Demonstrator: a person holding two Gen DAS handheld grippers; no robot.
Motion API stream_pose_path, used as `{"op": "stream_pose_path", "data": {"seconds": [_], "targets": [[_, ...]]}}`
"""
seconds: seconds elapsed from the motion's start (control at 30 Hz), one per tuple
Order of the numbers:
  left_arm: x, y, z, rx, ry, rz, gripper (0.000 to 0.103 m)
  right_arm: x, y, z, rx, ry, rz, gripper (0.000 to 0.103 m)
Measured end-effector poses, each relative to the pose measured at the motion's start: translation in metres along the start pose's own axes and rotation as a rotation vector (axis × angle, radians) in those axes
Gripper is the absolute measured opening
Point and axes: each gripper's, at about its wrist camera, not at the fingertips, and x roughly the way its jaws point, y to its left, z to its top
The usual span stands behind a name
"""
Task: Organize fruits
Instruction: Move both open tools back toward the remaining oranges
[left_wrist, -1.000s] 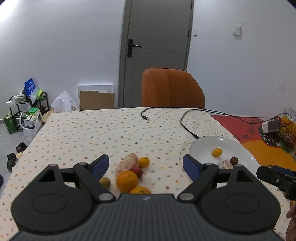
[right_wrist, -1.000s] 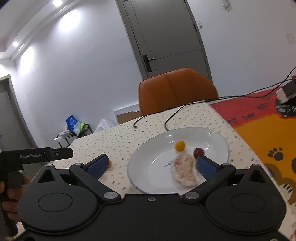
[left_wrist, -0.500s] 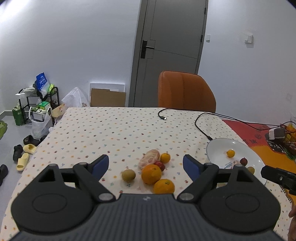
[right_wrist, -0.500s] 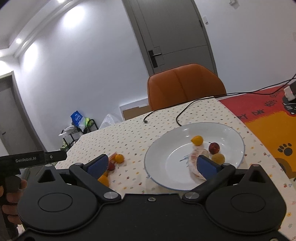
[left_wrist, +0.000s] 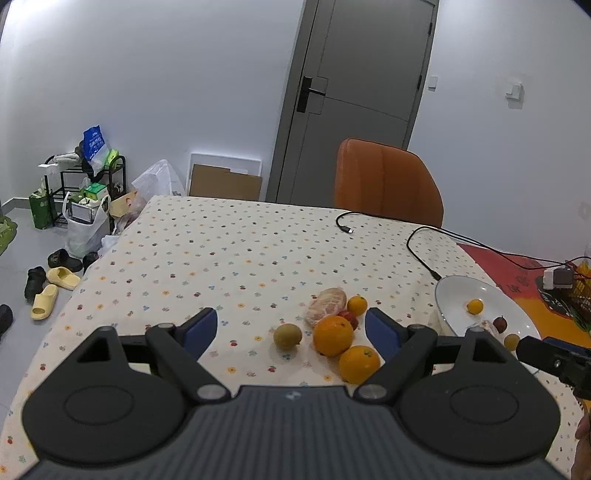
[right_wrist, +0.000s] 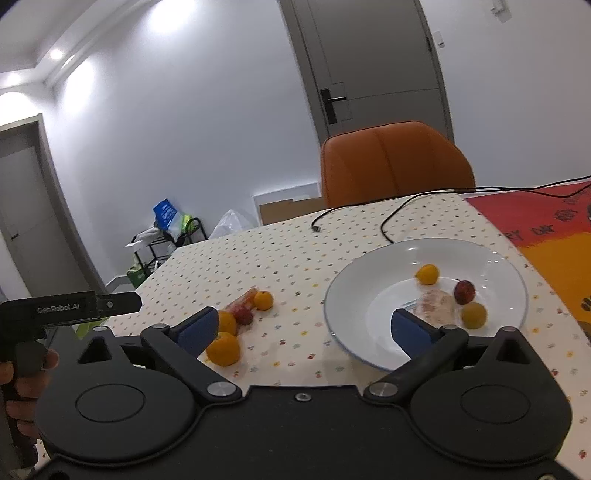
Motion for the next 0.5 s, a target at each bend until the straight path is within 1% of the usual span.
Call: {"op": "stream_pose_path", "data": {"seconds": [0.27,0.5], "targets": [[0.01,0.014,-0.009,-0.028,0.018,0.004,0.086,0.015,0.014,-0.004,-0.029,0.037,0.057,0.086],[0.023,0.018,-0.016,-0.037,0.039,0.014,0.083,0.034,0.022,-0.01,-0.049,0.074,0.079,0.081]]}}
